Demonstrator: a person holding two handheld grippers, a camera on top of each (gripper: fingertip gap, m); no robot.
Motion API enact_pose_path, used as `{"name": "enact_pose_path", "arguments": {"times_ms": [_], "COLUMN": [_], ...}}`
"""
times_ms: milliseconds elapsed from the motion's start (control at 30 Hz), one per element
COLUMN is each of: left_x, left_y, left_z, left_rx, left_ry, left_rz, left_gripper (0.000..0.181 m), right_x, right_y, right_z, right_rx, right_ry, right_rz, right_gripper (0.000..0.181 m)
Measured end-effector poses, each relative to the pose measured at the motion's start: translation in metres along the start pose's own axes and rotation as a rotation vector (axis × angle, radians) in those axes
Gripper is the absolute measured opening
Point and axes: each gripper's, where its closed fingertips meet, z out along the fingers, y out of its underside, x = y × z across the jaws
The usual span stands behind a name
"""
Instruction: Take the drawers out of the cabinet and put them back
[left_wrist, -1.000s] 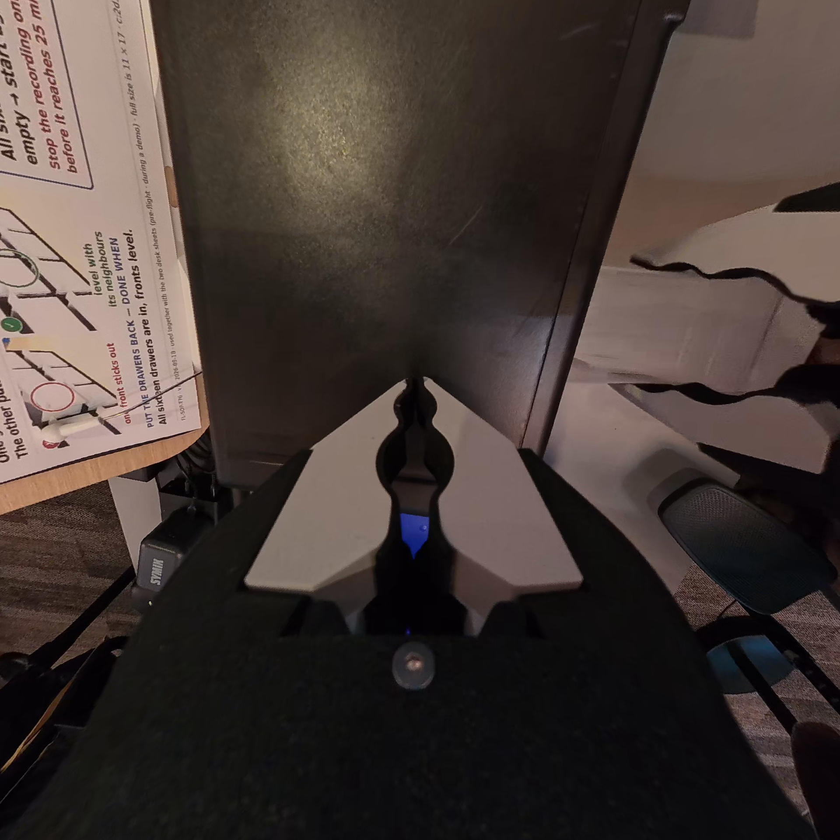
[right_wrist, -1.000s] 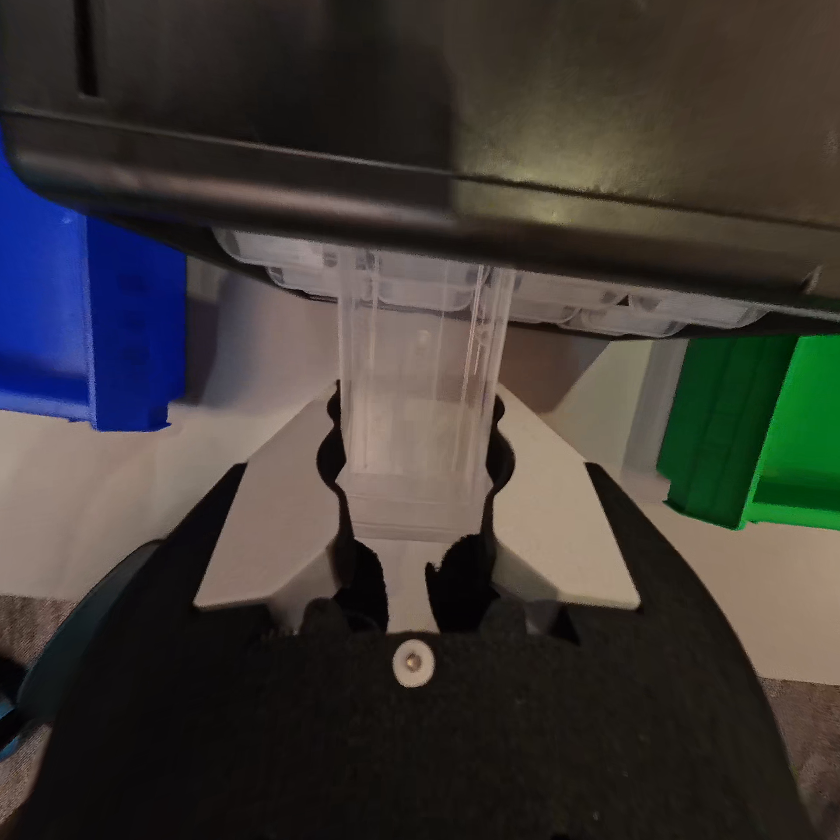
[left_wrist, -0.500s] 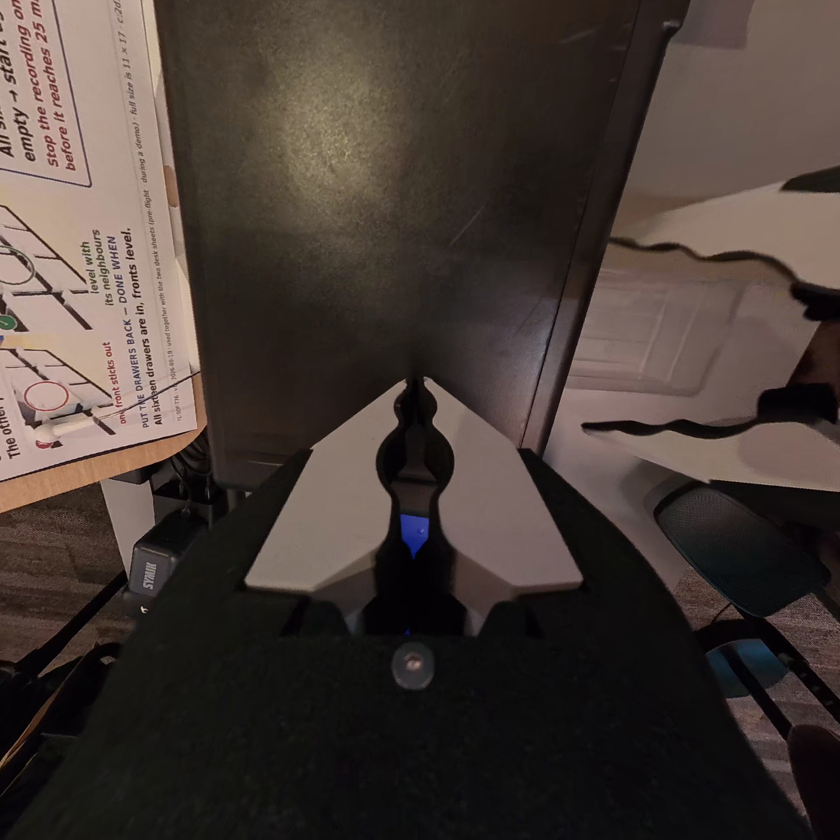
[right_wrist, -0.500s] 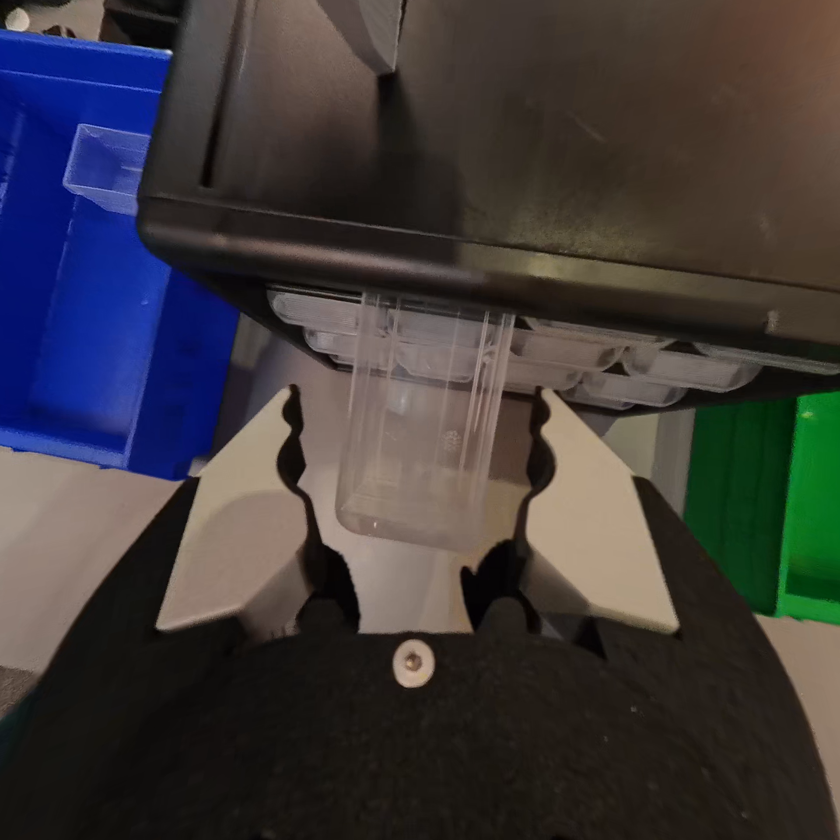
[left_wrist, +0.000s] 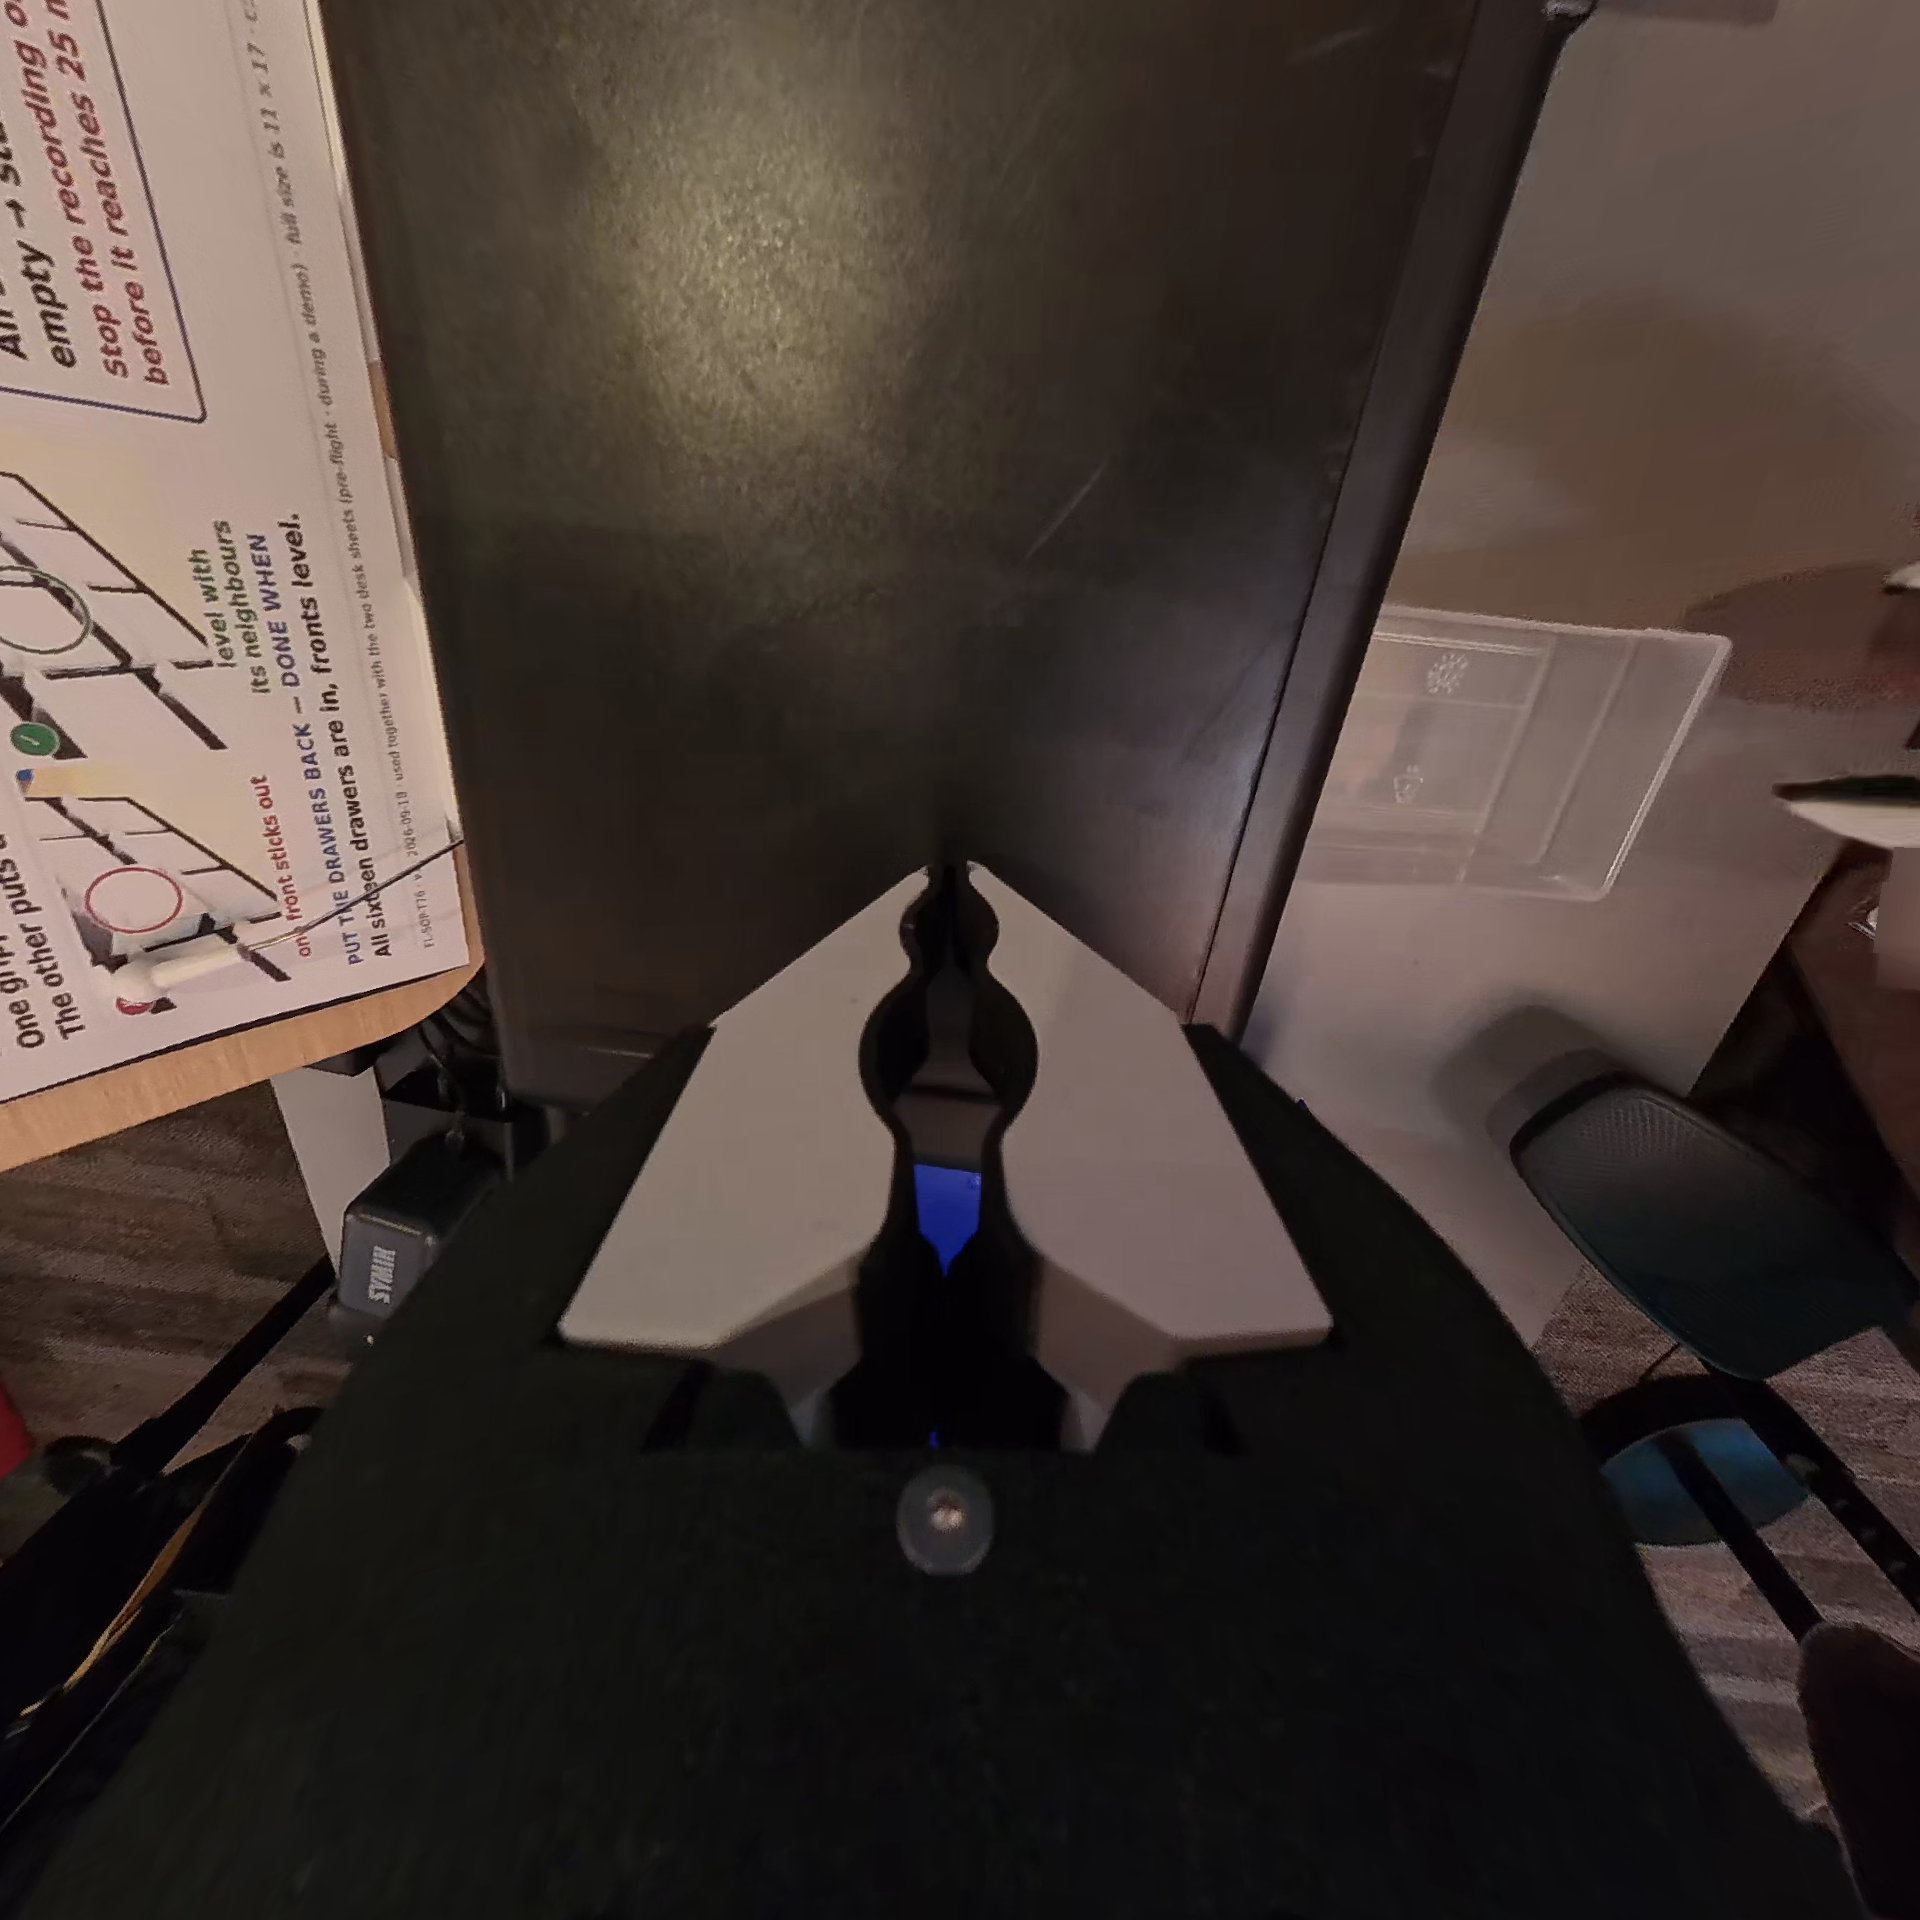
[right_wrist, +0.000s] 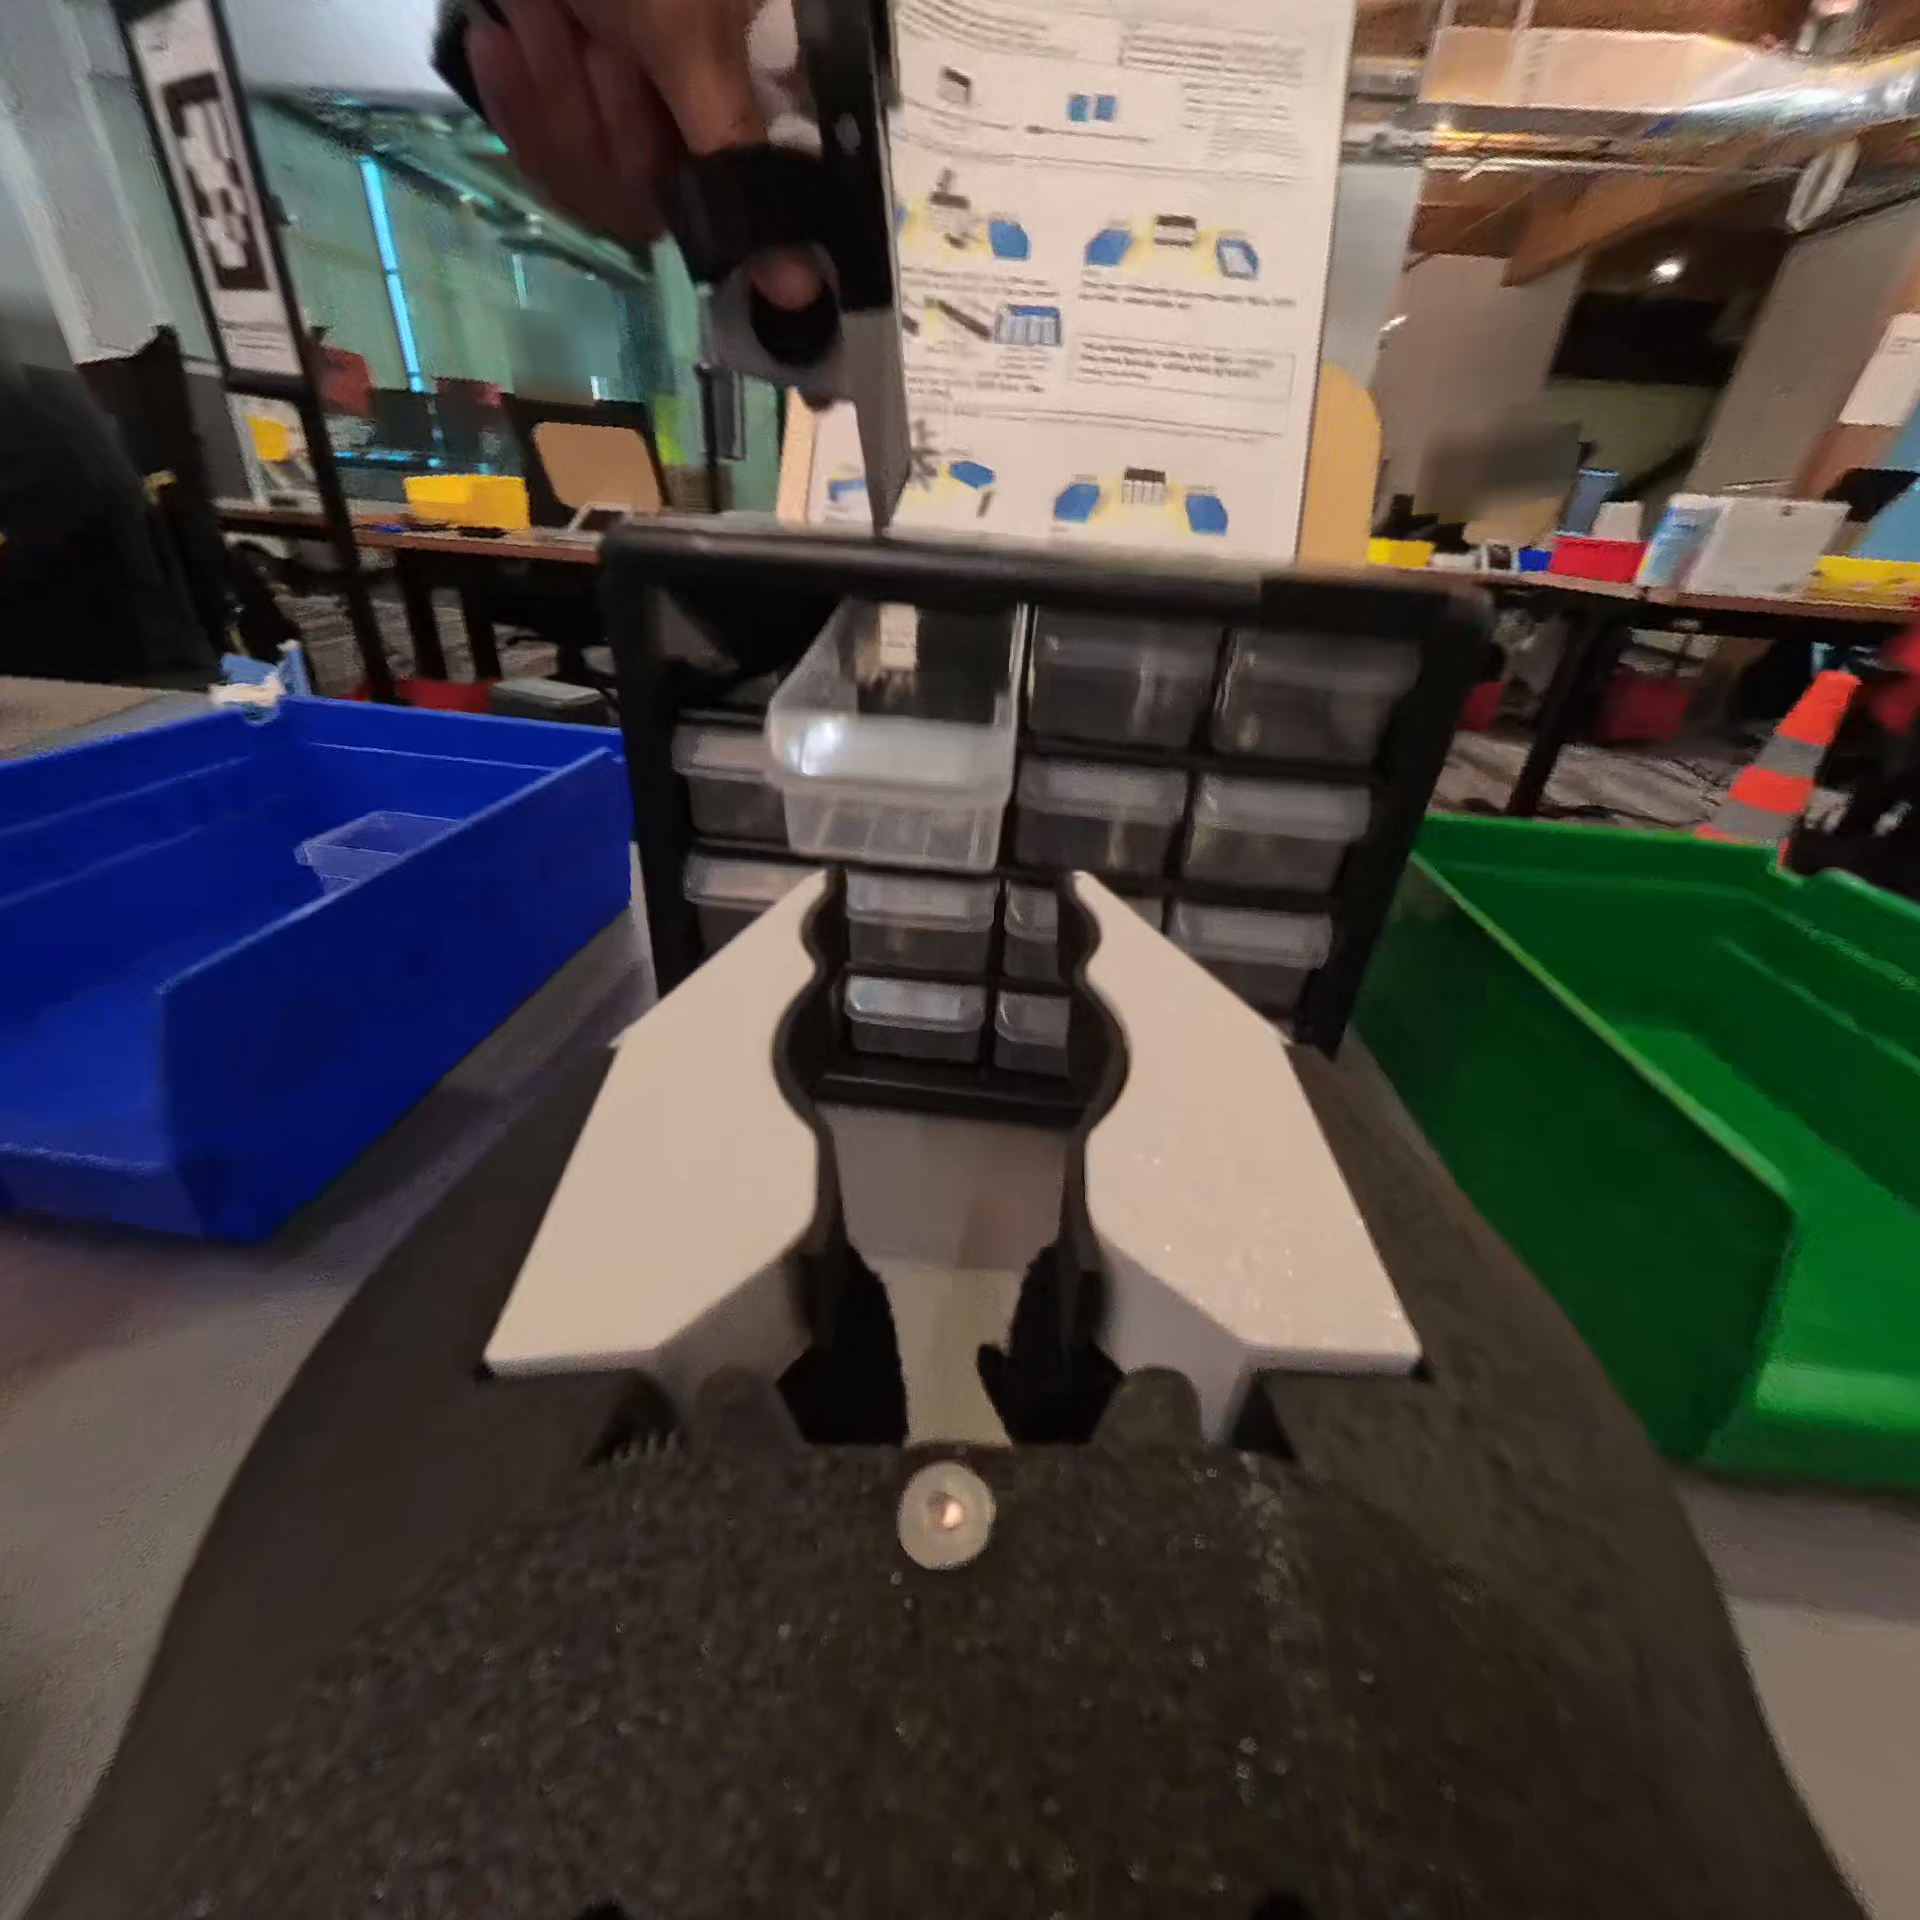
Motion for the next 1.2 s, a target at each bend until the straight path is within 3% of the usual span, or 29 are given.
{"name": "enact_pose_path", "arguments": {"times_ms": [133, 300, 767, 1033, 1200], "left_x": [0.0, 0.0, 0.0, 0.0, -0.001], "left_y": [0.0, 0.0, 0.001, 0.001, 0.0], "left_z": [0.0, 0.0, 0.0, 0.0, 0.0], "left_rx": [-0.017, -0.062, -0.111, -0.099, -0.089], "left_ry": [-0.011, -0.013, -0.031, -0.015, -0.063], "left_rz": [-0.011, -0.019, -0.035, -0.042, -0.032], "left_gripper": [0.0, 0.0, 0.0, 0.0, 0.0], "right_x": [-0.016, -0.01, -0.009, -0.008, -0.033], "right_y": [0.033, 0.006, -0.007, -0.002, 0.01], "right_z": [0.02, 0.047, 0.132, 0.123, 0.065], "right_rx": [-0.08, 0.048, 0.046, 0.049, -0.03], "right_ry": [0.01, 0.051, 0.026, -0.017, -0.226], "right_rz": [0.09, 0.174, 0.141, 0.145, 0.287], "right_gripper": [0.039, 0.028, 0.027, 0.031, 0.036]}}
